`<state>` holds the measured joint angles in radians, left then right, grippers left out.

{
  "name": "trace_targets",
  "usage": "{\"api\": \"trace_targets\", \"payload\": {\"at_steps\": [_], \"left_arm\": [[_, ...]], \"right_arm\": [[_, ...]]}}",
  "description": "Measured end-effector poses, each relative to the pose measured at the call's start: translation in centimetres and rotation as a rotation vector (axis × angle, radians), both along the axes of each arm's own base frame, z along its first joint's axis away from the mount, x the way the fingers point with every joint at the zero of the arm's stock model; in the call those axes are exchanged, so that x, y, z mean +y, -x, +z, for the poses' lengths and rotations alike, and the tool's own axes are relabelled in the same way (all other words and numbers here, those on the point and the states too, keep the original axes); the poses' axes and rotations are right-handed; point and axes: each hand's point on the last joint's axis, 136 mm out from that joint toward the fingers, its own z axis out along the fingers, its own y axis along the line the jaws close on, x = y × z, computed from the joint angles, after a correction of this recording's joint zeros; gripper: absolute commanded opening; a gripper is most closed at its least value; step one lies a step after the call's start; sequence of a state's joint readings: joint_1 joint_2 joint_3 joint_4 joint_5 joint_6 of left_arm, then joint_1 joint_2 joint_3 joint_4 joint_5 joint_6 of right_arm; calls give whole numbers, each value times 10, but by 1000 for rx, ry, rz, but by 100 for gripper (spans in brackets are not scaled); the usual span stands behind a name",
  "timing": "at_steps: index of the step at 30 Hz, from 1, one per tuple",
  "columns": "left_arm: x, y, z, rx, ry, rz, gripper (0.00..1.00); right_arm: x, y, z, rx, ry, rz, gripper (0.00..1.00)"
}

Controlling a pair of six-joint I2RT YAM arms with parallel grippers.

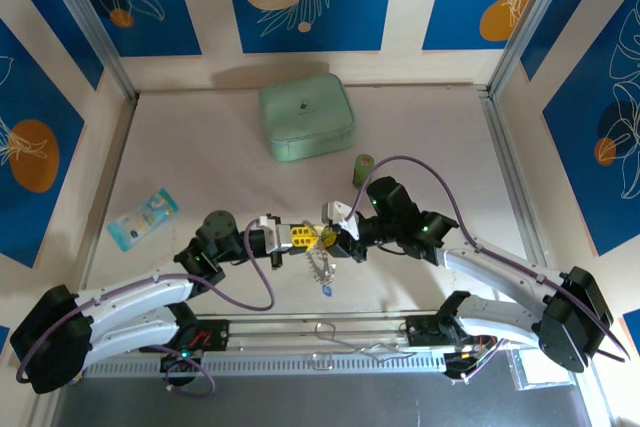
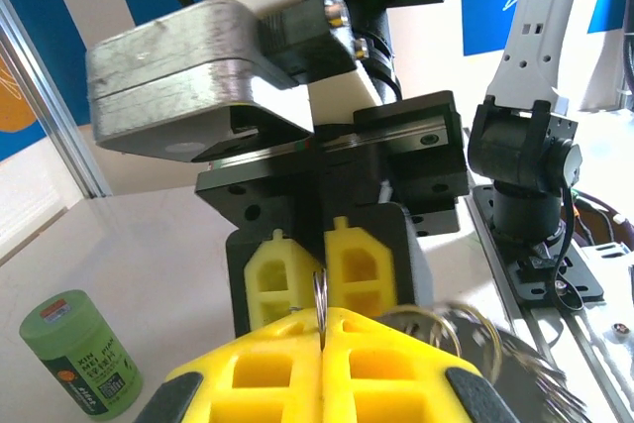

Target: Put the keys on the keyring

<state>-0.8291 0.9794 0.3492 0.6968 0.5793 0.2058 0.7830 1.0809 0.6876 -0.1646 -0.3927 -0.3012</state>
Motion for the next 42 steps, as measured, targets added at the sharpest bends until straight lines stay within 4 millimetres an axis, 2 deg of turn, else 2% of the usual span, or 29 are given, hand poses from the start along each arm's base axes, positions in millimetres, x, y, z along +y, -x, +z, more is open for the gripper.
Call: {"api": "trace_targets", "payload": {"at_steps": [4, 11, 17, 29, 32, 34, 38, 42], "left_arm": [[0, 0, 1, 13, 4, -3, 0], [-1, -1, -17, 68, -72, -2, 0], [-5, -8, -6, 30, -87, 20, 0], [-3, -14, -14, 22, -140, 52, 1], [-2, -16, -16, 22, -147, 62, 28], [-1, -19, -19, 28, -158, 82, 37], [7, -23, -21, 21, -151, 143, 42], [27, -32, -15, -15, -101, 273, 49]], "right_arm": [[-2, -3, 4, -32, -7, -14, 1], [-14, -6, 20, -116, 12, -42, 0], [-23, -10, 31, -192, 52, -68, 0], [-30, -14, 29, -259, 139, -94, 0], [-30, -14, 31, -283, 161, -99, 0], [-32, -16, 33, -298, 180, -110, 0], [-32, -25, 35, -322, 233, -138, 0], [-29, -35, 29, -332, 312, -156, 0]]}}
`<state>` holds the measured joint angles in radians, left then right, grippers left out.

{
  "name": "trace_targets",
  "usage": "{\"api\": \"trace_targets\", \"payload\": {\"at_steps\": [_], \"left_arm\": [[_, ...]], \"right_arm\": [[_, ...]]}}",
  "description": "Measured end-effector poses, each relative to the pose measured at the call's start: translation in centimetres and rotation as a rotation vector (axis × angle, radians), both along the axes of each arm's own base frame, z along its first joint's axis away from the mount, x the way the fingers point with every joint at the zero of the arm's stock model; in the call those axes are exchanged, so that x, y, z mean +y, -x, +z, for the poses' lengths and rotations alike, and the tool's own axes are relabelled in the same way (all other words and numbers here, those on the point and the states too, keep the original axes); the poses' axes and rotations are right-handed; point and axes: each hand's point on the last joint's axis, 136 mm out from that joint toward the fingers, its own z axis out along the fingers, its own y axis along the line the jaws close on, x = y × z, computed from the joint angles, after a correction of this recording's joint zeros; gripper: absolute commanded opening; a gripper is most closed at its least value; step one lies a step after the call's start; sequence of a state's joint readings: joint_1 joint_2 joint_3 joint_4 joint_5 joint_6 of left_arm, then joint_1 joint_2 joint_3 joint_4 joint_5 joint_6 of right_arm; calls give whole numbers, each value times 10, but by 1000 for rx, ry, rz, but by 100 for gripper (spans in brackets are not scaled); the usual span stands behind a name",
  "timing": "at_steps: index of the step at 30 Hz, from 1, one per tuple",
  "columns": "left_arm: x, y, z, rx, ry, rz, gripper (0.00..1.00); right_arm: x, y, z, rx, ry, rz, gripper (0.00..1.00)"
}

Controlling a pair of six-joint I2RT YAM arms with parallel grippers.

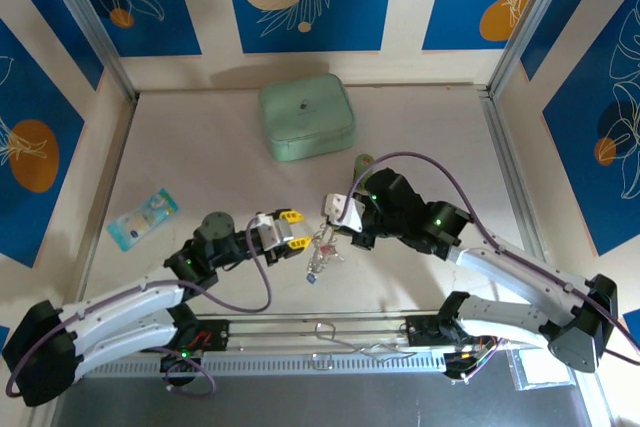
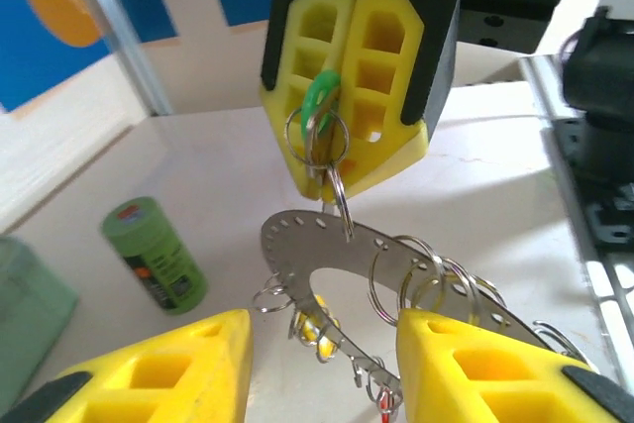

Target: Put the keys on the keyring

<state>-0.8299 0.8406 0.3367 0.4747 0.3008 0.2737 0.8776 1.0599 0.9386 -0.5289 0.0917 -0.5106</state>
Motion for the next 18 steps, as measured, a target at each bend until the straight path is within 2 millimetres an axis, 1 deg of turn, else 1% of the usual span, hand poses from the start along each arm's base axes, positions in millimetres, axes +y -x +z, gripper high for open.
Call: {"api": "trace_targets", "payload": {"at_steps": [3, 5, 9, 13, 16, 18], "left_arm": [[23, -11, 10, -48, 54, 141, 53], [43, -20, 21, -86, 101, 260, 56], [85, -35, 46, -139, 193, 492, 60], [138, -46, 71, -165, 307, 758, 64], [181, -45, 85, -175, 402, 943, 64], [201, -41, 89, -177, 443, 1024, 64]], "right_arm": [[5, -6, -5, -13, 74, -6, 0], [12, -9, -7, -26, 119, -2, 0], [33, -14, -6, -53, 179, 28, 0], [71, -16, -6, -52, 194, 79, 0], [104, -17, -11, -39, 177, 124, 0], [127, -20, -17, -23, 159, 151, 0]]}}
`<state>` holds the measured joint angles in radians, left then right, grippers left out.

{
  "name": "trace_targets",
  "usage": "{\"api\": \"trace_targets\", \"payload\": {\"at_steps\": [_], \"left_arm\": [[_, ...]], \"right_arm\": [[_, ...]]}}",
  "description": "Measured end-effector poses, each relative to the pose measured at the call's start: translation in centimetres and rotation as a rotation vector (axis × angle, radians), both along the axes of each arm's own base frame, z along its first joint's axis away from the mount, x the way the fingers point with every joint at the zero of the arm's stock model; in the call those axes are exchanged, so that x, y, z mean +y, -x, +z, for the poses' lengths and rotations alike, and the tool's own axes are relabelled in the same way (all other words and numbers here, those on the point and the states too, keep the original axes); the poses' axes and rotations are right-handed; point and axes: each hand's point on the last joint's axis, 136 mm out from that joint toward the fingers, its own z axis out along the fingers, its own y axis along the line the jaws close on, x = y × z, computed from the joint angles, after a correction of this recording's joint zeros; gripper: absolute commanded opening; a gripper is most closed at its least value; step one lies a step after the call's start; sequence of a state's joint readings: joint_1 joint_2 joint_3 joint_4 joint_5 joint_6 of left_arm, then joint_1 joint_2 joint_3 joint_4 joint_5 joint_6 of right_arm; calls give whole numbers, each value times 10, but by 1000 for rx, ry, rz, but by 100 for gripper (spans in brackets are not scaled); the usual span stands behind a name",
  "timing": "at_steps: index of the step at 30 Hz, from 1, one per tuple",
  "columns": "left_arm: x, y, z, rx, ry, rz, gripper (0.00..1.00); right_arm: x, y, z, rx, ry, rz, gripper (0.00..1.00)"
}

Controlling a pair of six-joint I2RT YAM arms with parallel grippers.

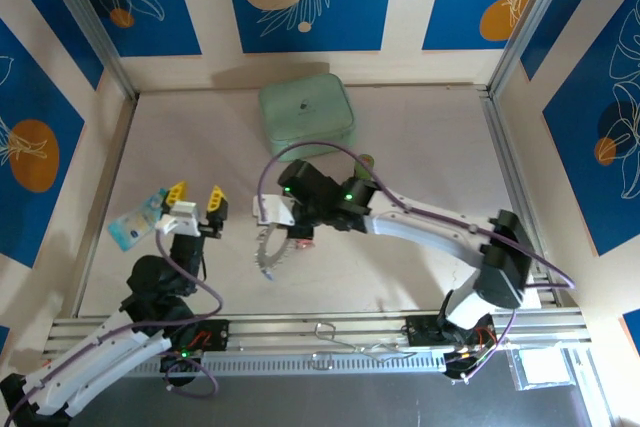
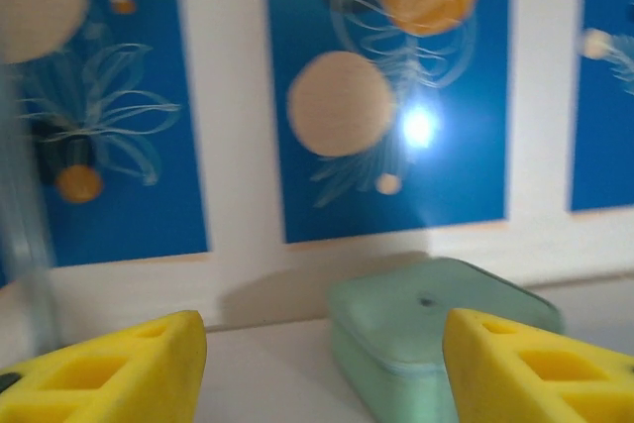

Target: Put the keys on the keyring

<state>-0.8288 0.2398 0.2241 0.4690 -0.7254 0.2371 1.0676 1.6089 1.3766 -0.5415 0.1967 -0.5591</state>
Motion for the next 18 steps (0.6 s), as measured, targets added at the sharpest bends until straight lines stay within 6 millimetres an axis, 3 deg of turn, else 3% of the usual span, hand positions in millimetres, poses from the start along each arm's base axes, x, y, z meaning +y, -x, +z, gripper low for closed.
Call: {"api": "trace_targets", "payload": {"at_steps": [5, 9, 13, 18], "left_arm": [[31, 7, -3, 20, 43, 117, 64], [40, 9, -9, 41, 38, 157, 65], [42, 10, -12, 65, 22, 161, 65], [38, 8, -16, 88, 30, 140, 65]], "right_arm": [[52, -15, -10, 33, -36, 42, 0], [63, -23, -11, 32, -54, 47, 0], [47, -24, -25, 46, -12, 41, 0], [-21, -11, -79, 139, 167, -12, 0]]}}
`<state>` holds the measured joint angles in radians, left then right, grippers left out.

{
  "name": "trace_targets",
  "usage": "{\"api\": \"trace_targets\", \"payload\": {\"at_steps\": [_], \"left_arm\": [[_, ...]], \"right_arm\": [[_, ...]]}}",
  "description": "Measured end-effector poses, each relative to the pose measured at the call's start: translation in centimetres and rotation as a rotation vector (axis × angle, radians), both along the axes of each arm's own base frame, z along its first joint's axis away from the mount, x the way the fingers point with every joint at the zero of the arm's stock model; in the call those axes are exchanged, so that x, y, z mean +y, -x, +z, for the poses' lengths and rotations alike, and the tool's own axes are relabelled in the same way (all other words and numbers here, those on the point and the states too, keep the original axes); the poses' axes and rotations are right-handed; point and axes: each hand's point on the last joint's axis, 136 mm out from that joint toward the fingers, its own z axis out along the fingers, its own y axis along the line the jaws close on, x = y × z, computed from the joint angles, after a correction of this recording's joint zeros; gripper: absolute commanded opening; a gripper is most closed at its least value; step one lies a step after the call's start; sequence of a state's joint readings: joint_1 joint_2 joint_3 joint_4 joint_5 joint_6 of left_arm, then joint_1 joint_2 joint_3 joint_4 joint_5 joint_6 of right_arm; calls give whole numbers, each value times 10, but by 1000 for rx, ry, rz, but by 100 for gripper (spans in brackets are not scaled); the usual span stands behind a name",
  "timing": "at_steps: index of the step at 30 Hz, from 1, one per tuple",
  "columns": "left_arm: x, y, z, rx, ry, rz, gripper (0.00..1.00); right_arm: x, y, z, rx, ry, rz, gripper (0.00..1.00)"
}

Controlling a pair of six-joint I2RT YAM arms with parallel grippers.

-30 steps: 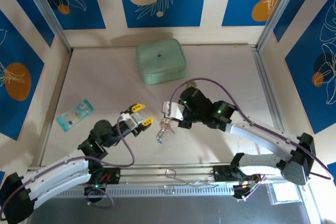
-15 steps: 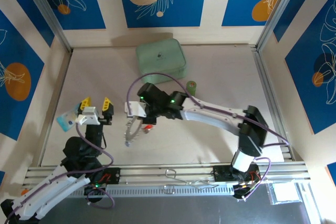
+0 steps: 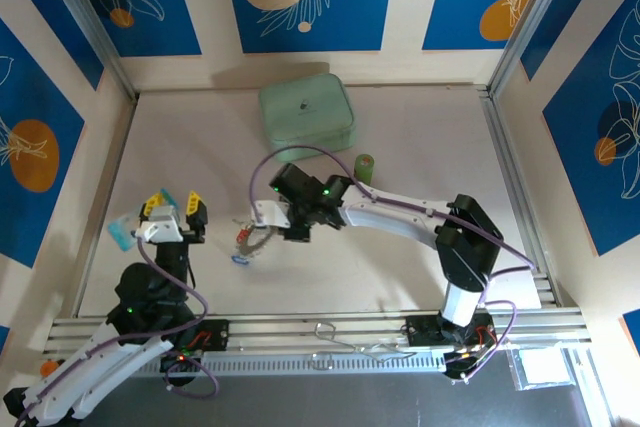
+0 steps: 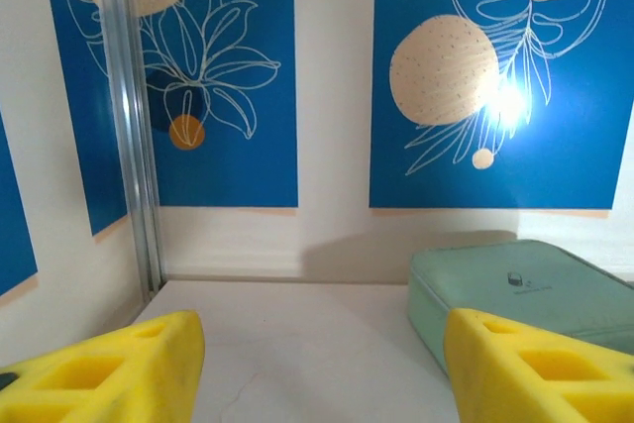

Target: Put the keys on the keyring

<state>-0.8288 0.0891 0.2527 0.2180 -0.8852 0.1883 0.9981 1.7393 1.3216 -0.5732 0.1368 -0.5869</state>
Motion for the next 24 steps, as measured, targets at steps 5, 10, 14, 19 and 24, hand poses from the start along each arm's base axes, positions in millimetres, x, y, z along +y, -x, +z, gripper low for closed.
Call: {"api": "trace_targets", "payload": {"at_steps": [5, 10, 14, 19, 24], "left_arm": [[-10, -7, -9, 31, -11, -22, 64], [-24, -16, -19, 69, -39, -41, 65], [-33, -23, -23, 86, -59, -54, 67], [-44, -29, -26, 95, -76, -78, 66], [-48, -31, -27, 97, -83, -93, 72]], "right_arm": [[-84, 15, -41, 67, 215, -86, 0], [-139, 21, -61, 80, 391, -147, 2], [-171, 23, -72, 76, 511, -185, 6], [-202, 22, -84, 88, 633, -242, 17], [-227, 16, -86, 72, 710, -312, 36]]}}
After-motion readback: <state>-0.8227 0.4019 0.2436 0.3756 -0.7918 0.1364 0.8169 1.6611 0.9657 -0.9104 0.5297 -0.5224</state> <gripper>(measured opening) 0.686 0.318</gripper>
